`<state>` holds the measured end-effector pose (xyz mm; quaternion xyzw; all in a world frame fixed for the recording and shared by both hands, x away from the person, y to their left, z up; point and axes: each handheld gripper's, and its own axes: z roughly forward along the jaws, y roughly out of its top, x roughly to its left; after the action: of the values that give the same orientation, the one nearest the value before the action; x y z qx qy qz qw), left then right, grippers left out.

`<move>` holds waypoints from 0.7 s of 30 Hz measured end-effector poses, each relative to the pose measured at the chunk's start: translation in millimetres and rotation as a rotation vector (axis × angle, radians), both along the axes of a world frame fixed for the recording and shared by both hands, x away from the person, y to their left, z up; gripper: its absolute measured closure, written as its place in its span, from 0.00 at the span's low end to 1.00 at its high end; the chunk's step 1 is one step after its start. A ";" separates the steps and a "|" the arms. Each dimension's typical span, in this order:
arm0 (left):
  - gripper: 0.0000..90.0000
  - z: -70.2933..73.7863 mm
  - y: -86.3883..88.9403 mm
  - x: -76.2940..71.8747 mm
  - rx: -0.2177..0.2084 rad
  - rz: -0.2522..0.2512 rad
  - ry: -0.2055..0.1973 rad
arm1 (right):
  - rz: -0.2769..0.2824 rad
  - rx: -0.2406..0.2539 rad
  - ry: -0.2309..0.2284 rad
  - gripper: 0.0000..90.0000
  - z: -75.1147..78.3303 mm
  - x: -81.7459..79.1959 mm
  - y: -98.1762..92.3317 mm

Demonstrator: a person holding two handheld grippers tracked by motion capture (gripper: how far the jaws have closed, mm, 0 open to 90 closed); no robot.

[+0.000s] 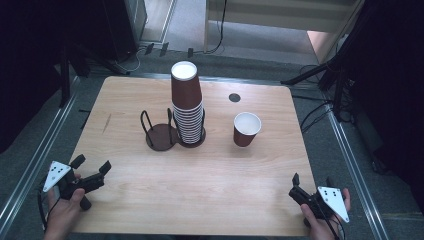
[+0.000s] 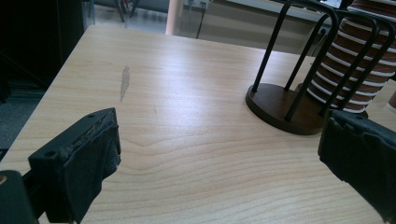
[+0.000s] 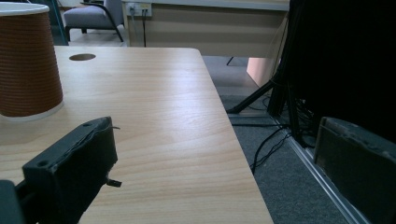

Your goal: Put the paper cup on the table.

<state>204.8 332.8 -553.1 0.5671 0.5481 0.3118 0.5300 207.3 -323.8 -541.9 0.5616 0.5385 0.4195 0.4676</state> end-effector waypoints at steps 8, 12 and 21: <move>0.00 0.2 -0.6 0.9 0.007 0.000 0.005 | -0.006 -0.006 0.000 0.00 -5.2 -6.7 -0.4; 0.00 0.3 -0.7 1.5 0.010 -0.004 0.012 | -0.008 -0.012 -0.008 0.00 -5.4 -7.5 0.1; 0.00 0.3 -0.8 1.9 0.007 -0.005 0.016 | -0.010 0.005 -0.003 0.00 -5.3 -6.9 0.4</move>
<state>206.7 332.1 -552.7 0.5727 0.5499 0.3080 0.5242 200.4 -323.5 -547.2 0.5649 0.5337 0.4194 0.4692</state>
